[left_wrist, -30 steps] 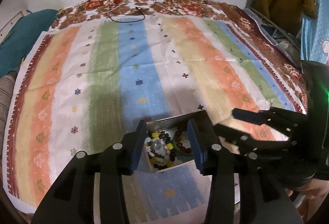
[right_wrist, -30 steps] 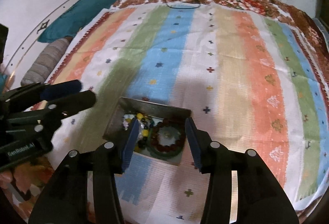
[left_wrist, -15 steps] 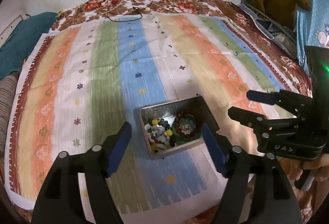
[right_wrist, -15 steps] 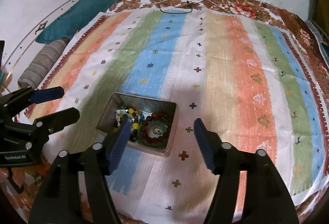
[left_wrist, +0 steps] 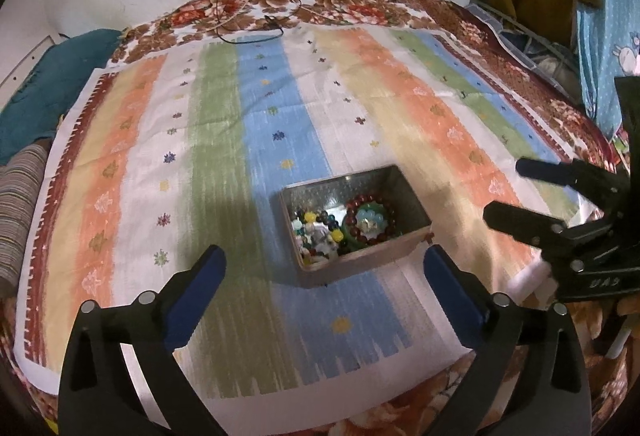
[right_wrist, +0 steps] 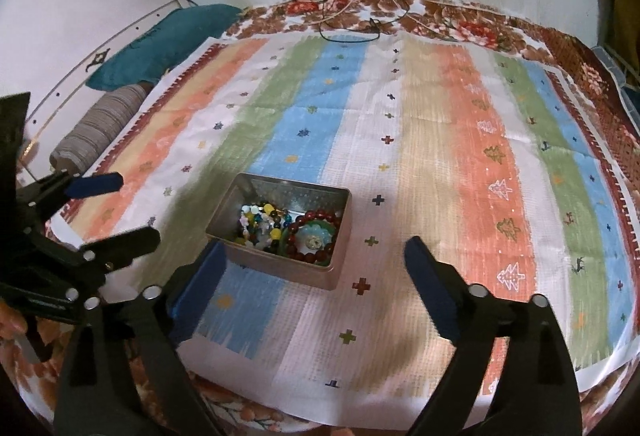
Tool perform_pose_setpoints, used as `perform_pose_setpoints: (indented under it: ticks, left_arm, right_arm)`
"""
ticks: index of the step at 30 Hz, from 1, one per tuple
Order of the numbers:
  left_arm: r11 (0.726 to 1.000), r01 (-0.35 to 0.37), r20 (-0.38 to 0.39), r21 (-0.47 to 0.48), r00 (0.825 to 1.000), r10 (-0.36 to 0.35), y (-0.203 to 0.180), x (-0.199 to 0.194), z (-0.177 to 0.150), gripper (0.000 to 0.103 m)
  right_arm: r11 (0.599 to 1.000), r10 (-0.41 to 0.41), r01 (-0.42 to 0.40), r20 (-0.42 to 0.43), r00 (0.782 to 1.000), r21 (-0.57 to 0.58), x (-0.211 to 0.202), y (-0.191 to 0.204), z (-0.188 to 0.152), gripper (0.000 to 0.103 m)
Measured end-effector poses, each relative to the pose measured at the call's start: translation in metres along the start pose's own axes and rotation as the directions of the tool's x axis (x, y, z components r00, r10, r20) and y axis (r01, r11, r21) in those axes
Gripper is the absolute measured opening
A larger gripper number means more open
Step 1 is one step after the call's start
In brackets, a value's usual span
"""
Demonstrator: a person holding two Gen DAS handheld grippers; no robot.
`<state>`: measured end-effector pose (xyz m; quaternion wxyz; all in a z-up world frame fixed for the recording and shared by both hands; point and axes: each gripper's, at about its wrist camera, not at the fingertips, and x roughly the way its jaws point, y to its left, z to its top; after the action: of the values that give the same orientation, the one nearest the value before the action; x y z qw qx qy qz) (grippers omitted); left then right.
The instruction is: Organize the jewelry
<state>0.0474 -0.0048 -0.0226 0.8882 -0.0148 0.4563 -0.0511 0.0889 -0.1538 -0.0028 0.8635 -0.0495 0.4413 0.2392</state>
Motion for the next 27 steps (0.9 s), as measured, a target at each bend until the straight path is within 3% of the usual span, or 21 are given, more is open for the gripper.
perform_pose_setpoints:
  ticks: [17,27]
  left_arm:
    - [0.997,-0.069,0.047,0.028,0.997,0.067,-0.013,-0.020,-0.022,0.097]
    - [0.998,-0.057,0.091,-0.007,0.994,0.057,-0.007,-0.031,-0.023,0.097]
  right_arm:
    - [0.999,0.027,-0.026,0.047,0.999,-0.022,-0.022,0.007,-0.013,0.096]
    - [0.999,0.047,-0.046,0.057,0.997,-0.021,-0.028,0.010,-0.017,0.096]
